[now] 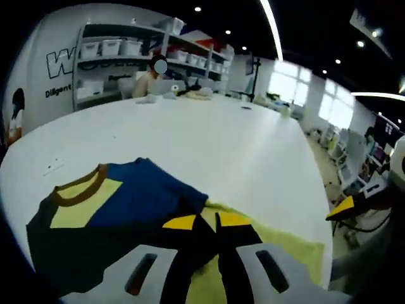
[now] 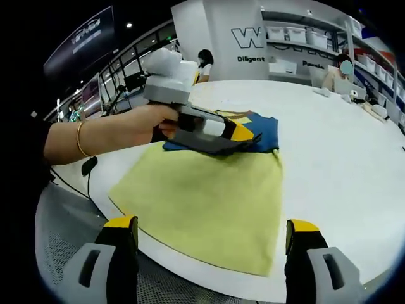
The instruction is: Fold the garment on the visible template until the final outline fits inside the template.
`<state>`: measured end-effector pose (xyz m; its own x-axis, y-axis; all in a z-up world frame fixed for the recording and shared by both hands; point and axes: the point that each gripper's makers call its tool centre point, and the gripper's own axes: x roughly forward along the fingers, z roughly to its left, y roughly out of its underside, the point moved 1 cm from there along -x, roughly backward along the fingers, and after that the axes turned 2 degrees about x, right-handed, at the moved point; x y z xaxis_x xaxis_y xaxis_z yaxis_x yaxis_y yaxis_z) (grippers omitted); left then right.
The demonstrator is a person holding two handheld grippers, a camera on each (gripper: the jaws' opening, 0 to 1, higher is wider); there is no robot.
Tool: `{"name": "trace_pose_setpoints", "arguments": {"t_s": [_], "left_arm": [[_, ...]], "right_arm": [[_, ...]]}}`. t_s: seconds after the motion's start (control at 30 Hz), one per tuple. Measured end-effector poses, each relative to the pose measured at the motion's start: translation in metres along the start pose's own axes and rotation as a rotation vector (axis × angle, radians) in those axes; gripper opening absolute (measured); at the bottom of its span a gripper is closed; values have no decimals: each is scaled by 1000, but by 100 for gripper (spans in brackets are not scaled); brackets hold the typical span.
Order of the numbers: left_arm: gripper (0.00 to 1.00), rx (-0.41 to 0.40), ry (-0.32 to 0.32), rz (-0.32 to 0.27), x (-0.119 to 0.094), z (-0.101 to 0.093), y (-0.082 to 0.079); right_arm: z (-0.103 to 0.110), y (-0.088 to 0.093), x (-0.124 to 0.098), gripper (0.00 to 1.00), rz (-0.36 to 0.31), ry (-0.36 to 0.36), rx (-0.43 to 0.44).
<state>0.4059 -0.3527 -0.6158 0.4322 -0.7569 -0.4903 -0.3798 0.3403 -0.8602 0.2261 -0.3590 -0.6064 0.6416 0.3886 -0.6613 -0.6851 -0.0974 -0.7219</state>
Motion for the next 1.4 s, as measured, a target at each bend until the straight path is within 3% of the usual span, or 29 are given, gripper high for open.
{"name": "trace_pose_setpoints", "arguments": {"t_s": [0.1,0.33,0.43,0.63,0.8,1.2,1.3,1.4], "left_arm": [[20,13,-10,-8,-1,2,-3],[70,29,-99,-42,-12,26,-12],[80,52,-128,-53,-18,36,-15],[99,7,-140,-90,-32,46,-24],[99,21,-183,-85,-47,62,-18],[98,-87,-282,-58,-83,111,3],[96,-93,-310,-43,-92,123,9],[86,-99,-328,-32,-104,134,19]], "right_arm": [[-2,0,0,96,-3,3,7],[1,-4,3,97,-11,-7,9],[3,-6,4,99,-23,-10,17],[1,-10,4,99,-42,-14,38],[1,-10,5,99,-37,-9,31],[4,-11,10,99,-34,-14,24],[3,-11,11,99,-33,-12,24],[4,-10,12,99,-29,-16,24]]}}
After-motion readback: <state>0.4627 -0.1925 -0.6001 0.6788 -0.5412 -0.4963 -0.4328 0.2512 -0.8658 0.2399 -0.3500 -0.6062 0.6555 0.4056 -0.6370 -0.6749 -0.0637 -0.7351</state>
